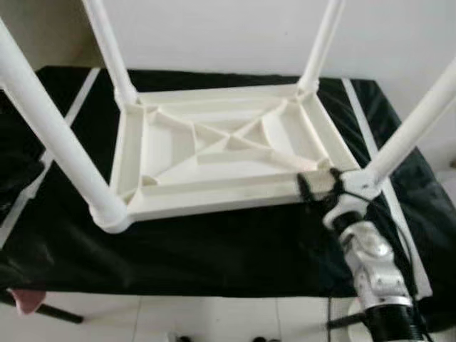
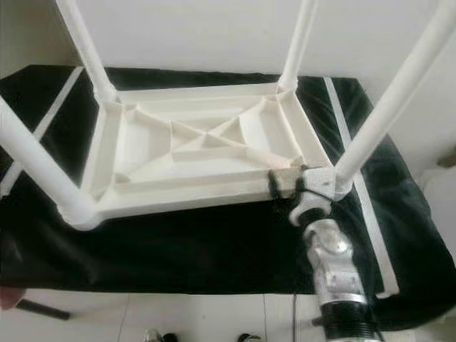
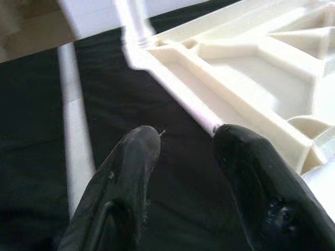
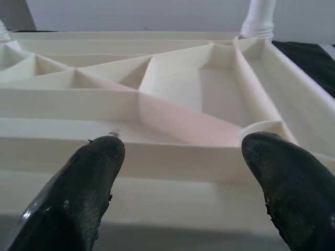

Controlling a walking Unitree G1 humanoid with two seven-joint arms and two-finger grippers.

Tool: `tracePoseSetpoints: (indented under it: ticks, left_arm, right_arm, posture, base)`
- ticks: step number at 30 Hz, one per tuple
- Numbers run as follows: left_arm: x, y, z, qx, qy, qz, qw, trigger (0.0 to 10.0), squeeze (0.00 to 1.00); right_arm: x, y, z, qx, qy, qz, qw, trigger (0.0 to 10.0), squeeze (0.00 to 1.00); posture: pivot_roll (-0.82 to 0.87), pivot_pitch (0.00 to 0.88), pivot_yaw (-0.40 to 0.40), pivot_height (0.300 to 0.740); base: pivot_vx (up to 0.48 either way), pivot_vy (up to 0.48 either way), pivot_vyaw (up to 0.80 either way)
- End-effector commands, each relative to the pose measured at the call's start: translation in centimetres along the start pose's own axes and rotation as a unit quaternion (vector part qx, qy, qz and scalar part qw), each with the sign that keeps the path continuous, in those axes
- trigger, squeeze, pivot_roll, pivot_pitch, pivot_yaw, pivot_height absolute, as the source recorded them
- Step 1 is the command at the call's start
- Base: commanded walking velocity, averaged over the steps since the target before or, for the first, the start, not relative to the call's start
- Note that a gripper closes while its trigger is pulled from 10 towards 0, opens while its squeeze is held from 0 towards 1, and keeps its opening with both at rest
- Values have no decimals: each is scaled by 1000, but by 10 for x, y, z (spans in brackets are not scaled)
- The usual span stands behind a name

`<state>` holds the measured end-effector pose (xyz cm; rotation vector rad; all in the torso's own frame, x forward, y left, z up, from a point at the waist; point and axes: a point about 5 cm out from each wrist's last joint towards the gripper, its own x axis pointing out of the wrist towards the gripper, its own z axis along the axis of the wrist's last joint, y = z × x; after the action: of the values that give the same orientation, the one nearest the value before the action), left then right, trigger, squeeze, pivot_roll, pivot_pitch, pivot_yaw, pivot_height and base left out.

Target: Building children table

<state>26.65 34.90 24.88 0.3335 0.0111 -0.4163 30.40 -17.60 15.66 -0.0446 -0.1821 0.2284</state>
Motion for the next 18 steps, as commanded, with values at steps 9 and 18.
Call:
tracePoseSetpoints:
  ticks: [9, 18]
  left_arm:
    - [53, 13, 6, 9, -43, 125, 991, 10000, 0]
    - [94, -16, 15, -3, -81, 23, 996, 10000, 0]
  right_arm:
    - [-34, 15, -11, -16, 52, -89, 995, 10000, 0]
    - [-49, 11, -14, -14, 86, -192, 977, 10000, 0]
  posture:
    - [-98, 172, 11, 740]
    - [-121, 169, 13, 740]
  base:
    - [0, 0, 0]
    - [0, 0, 0]
